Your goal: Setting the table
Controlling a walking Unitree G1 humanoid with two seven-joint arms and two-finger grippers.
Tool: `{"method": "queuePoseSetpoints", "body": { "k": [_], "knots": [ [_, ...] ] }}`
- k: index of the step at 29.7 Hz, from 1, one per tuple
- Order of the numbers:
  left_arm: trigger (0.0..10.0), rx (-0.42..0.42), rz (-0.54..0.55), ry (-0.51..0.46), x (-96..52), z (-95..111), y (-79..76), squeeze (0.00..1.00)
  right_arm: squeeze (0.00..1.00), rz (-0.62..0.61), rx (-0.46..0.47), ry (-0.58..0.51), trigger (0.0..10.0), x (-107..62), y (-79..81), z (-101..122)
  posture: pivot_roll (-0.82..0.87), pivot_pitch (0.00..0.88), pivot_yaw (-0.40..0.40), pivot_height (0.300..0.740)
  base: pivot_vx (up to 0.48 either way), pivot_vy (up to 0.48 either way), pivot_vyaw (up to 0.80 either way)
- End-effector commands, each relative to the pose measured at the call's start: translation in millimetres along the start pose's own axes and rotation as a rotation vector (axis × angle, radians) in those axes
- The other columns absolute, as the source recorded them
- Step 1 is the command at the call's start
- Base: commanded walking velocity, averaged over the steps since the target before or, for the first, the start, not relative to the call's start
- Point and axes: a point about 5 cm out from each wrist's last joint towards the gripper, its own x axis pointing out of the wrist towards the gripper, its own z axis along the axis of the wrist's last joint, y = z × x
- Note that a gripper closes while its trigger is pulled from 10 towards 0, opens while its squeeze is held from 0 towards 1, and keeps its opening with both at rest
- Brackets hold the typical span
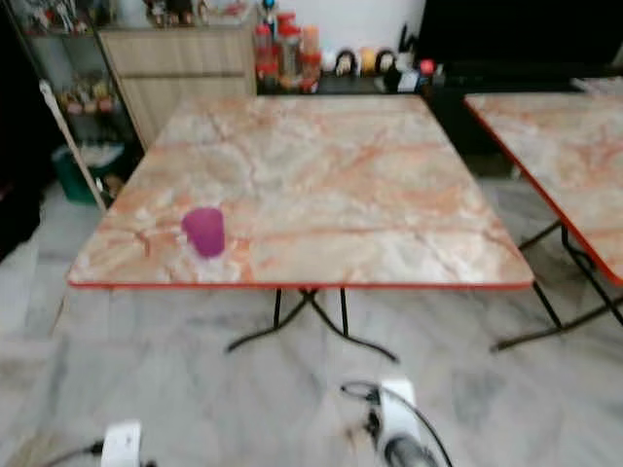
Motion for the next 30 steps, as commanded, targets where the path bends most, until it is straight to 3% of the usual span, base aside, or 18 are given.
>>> {"method": "queuePoseSetpoints", "body": {
  "k": [1,23,30],
  "knots": [
    [10.0,-0.014,-0.007,-0.003,0.6,2,-4.9,0.0,0.0,-0.02,-0.027,0.014,10.0,-1.7,-9.5,-4,0.02,0.0,0.012,0.732,0.307,0.0,0.53],
    [10.0,0.008,-0.013,-0.01,1.1,4,-4.3,0.0,0.0,-0.034,-0.023,0.042,10.0,-2.0,-10.9,-7,0.02,0.0,0.013,0.732,0.307,0.0,0.07],
    [10.0,0.005,0.009,-0.062,1.9,13,1.4,0.0,0.0,-0.023,-0.028,0.05,10.0,-0.8,-5.6,-6,0.03,0.0,0.013,0.732,0.0,0.0,0.0]
  ]
}}
